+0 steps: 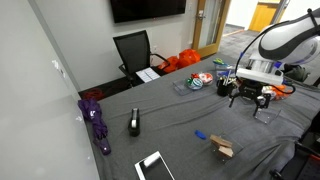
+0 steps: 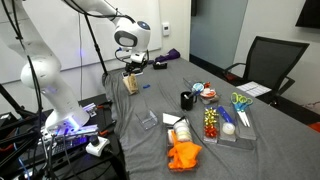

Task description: Take the brown thing out of the clear plastic box

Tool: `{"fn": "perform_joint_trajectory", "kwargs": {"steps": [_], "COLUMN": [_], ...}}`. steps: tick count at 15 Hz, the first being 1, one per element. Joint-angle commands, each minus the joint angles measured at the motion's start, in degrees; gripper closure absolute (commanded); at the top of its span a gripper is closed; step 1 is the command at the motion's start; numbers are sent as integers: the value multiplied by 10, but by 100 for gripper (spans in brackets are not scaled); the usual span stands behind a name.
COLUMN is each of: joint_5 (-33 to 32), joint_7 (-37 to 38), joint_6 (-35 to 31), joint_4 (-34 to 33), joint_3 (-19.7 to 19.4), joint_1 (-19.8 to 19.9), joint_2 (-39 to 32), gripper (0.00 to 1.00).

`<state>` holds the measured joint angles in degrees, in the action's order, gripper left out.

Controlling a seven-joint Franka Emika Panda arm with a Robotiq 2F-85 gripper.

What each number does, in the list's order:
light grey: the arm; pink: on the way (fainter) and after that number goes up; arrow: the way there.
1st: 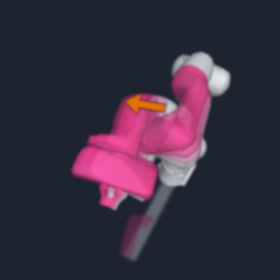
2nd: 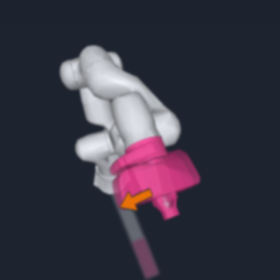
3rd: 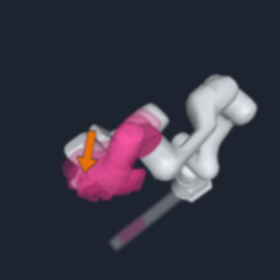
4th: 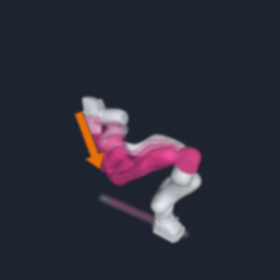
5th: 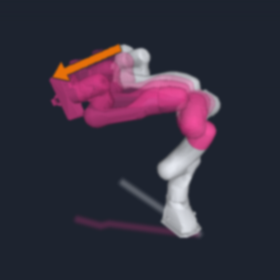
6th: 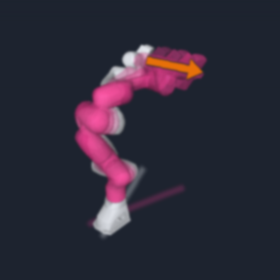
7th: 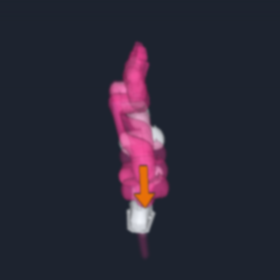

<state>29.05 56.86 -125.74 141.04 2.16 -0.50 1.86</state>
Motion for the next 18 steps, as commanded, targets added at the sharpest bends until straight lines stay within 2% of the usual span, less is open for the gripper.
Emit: {"fn": "perform_joint_trajectory", "kwargs": {"steps": [1,7,13,18], "joint_5": [51,117,140,170], "joint_7": [9,19,41,50], "joint_6": [-40,-65,-85,-126], "joint_4": [5,3,-1,-2], "joint_3": [8,19,31,44], "joint_1": [-16,-40,-63,-80], "joint_2": [-35,-83,-114,-134], "gripper": [0,0,0,0]}}
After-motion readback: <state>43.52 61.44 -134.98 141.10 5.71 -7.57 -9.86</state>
